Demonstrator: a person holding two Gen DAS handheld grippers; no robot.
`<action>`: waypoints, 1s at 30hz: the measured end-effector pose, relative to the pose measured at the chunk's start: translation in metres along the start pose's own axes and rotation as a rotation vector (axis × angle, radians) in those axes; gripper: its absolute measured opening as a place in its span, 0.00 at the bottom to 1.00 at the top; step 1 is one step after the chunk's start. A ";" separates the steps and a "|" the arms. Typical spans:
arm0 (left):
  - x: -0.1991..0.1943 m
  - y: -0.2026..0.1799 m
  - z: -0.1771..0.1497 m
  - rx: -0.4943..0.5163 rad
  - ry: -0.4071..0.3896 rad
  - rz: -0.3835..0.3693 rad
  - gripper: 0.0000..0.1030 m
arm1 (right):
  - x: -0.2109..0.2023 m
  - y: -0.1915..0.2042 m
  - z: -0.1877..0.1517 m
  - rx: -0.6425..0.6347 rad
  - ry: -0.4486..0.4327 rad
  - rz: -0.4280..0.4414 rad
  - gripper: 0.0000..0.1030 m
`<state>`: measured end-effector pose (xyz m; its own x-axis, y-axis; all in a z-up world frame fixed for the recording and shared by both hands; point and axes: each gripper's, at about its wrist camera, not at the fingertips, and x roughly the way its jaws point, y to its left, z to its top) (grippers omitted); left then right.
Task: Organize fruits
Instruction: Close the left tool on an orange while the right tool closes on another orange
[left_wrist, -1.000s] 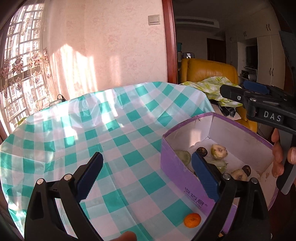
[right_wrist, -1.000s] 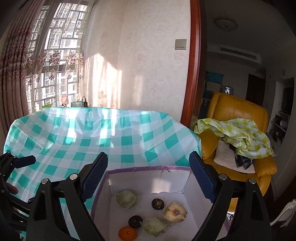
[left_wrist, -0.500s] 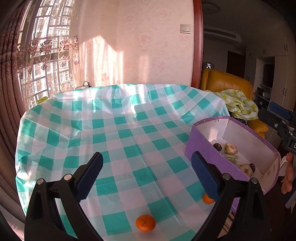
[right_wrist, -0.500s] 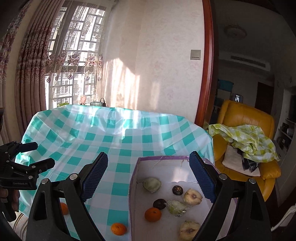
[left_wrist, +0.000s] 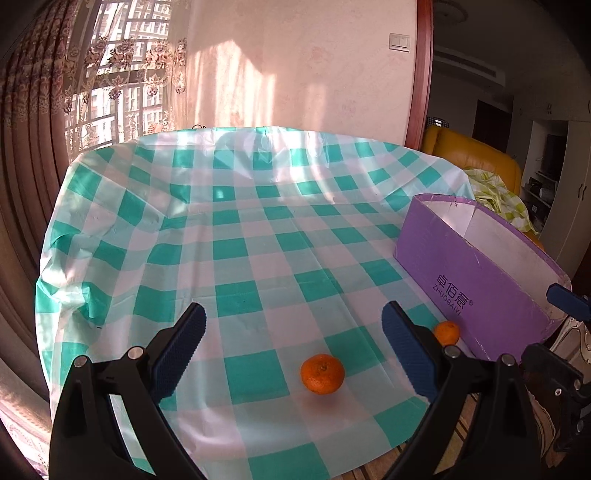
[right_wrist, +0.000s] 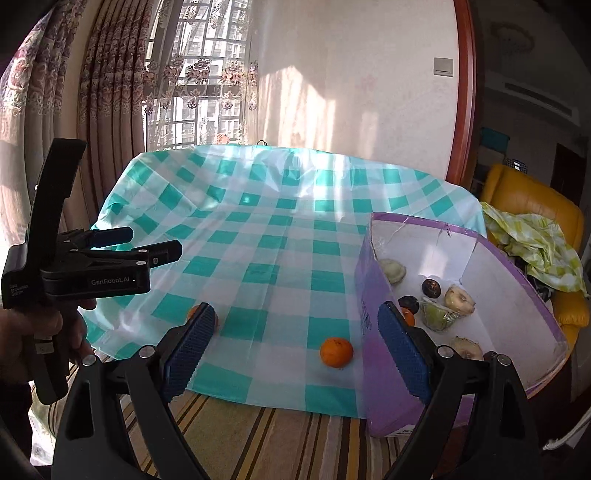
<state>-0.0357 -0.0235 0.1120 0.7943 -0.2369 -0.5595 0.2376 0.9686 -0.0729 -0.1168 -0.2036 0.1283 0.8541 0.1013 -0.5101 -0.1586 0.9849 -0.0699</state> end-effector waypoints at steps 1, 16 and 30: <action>0.002 0.002 -0.005 -0.002 0.011 0.000 0.93 | 0.004 0.008 -0.005 -0.014 0.019 0.011 0.84; 0.055 -0.002 -0.047 0.054 0.220 -0.071 0.74 | 0.049 0.051 -0.044 -0.088 0.216 0.090 0.84; 0.095 -0.021 -0.048 0.161 0.322 -0.130 0.45 | 0.073 0.037 -0.048 0.009 0.304 0.041 0.84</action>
<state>0.0083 -0.0624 0.0210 0.5411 -0.2968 -0.7869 0.4302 0.9017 -0.0443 -0.0841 -0.1664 0.0477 0.6598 0.0960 -0.7453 -0.1844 0.9822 -0.0368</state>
